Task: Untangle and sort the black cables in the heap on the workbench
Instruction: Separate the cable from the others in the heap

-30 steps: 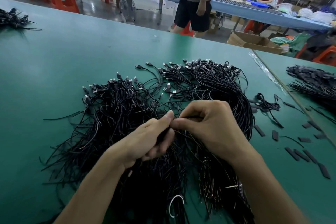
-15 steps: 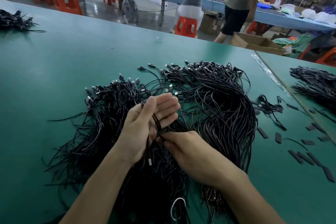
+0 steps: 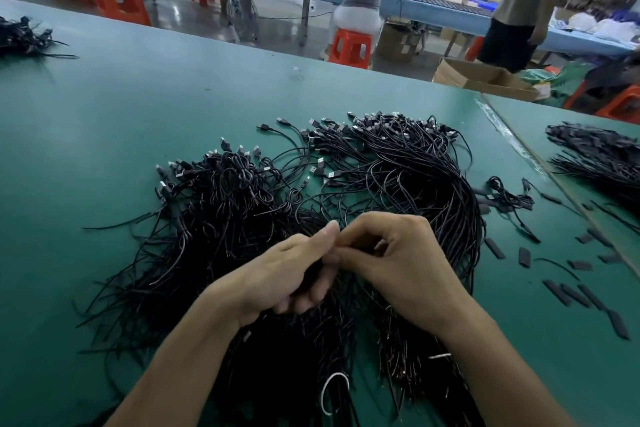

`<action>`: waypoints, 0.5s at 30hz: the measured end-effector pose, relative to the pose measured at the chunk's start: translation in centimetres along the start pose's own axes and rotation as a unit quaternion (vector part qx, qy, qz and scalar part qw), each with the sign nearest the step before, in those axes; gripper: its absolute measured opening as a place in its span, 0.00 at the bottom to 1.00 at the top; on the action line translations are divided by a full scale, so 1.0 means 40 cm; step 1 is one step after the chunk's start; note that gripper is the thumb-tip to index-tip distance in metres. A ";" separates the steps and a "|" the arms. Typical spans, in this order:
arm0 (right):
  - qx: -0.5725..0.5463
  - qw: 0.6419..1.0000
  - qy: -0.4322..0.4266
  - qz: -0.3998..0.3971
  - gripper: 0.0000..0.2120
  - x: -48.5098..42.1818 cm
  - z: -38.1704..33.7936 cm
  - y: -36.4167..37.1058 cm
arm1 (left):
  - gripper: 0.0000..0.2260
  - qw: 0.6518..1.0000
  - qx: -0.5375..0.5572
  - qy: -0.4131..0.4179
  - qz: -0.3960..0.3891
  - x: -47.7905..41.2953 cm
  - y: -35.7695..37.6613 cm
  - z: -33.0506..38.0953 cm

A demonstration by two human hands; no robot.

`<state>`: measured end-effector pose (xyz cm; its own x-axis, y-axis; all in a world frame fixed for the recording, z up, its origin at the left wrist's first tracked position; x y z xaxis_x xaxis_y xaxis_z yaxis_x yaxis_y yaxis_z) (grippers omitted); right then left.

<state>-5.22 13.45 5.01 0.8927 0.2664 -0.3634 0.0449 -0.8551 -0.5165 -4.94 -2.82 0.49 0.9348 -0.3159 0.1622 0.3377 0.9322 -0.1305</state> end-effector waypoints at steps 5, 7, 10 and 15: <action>-0.113 0.989 0.053 -0.076 0.05 -0.002 0.016 0.015 | 0.26 0.982 0.145 -0.018 -0.118 0.014 -0.019 -0.004; -0.131 0.984 0.058 -0.106 0.04 -0.003 0.018 0.014 | 0.25 0.972 0.187 -0.012 -0.142 0.016 -0.022 -0.003; -0.101 0.987 0.053 -0.111 0.04 -0.006 0.021 0.009 | 0.26 0.979 0.173 -0.013 -0.107 0.009 -0.013 0.002; -0.025 0.998 0.042 -0.039 0.07 -0.011 0.022 0.019 | 0.29 0.989 0.111 0.049 0.080 -0.020 0.005 -0.002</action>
<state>-5.98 13.06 4.08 0.9197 0.2967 -0.2570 0.1358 -0.8548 -0.5009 -5.61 -2.38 0.27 0.9842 -0.1668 0.0589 0.1624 0.9840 0.0731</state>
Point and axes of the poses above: each hand's wrist, its own x-axis away from the middle knuckle, its own y-axis out of the palm, z = x × y, the point moved 2 cm from there along -x, towards the middle knuckle, and after that the axes turned 11 degrees about z, right-handed, at the moved point
